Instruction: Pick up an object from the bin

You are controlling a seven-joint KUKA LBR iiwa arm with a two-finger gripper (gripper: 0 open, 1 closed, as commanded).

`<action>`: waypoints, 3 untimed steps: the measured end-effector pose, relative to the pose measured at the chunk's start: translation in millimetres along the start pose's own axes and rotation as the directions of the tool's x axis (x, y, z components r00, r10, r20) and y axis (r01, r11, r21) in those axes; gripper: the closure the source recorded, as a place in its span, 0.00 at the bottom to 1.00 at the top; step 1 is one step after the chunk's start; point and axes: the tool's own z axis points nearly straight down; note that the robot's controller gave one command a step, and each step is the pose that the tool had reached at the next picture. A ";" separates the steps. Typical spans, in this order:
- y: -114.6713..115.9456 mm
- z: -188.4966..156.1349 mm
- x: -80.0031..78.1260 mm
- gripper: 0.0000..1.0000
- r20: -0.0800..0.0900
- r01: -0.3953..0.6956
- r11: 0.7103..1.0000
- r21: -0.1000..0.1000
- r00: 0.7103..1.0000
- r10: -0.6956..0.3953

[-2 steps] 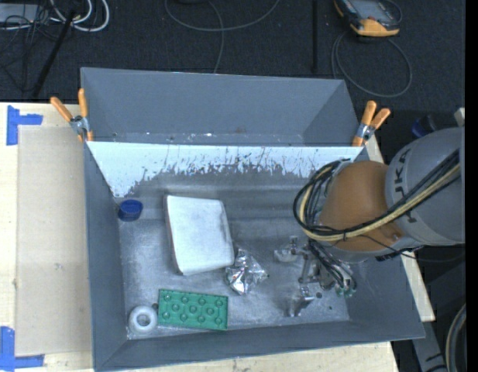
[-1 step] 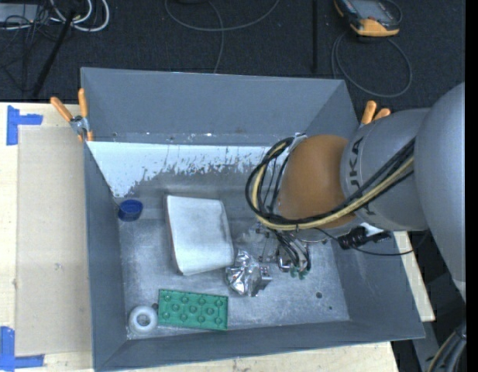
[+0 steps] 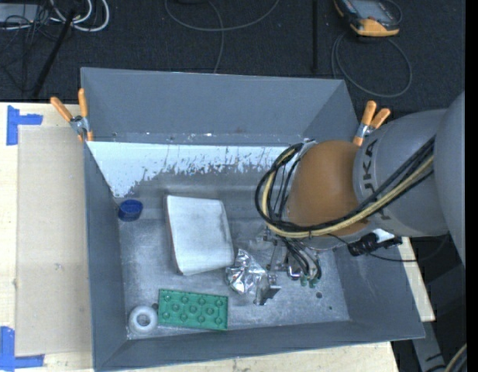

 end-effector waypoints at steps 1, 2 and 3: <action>3.8 43.5 15.7 0.00 0.010 -0.110 0.994 -0.004 0.994 0.110; 4.0 42.0 14.4 0.00 0.007 -0.107 0.994 -0.002 0.994 0.107; 4.9 39.8 13.4 1.00 0.007 -0.104 0.995 -0.003 0.995 0.104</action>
Offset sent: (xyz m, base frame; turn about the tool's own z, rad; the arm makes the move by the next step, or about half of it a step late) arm -0.0182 0.0053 -0.0464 0.1093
